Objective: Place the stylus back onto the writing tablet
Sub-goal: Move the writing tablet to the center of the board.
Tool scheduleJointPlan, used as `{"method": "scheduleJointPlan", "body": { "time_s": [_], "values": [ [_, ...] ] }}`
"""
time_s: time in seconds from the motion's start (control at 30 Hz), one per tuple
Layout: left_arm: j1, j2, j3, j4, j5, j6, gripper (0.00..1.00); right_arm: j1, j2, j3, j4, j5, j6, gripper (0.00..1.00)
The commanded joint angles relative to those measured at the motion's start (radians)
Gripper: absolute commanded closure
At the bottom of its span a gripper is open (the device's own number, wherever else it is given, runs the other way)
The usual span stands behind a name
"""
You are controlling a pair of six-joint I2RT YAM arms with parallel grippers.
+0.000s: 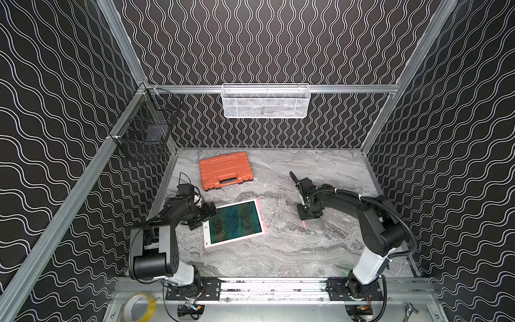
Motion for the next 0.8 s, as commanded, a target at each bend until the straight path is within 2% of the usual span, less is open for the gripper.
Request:
{"method": "scheduleJointPlan", "body": {
  "time_s": [0.0,0.47,0.77],
  "values": [
    [-0.034,0.011,-0.026,0.031,0.024,-0.047,0.01,-0.002,0.017,-0.012,0.012,-0.062,0.004,0.59],
    [-0.303,0.035,-0.032,0.157,0.023,-0.202,0.01,-0.01,0.037,0.01,0.016,-0.076,-0.023,0.64],
    [-0.324,0.038,-0.054,0.208,0.061,-0.224,0.01,-0.009,0.064,0.005,0.032,-0.108,-0.033,0.71]
  ]
}}
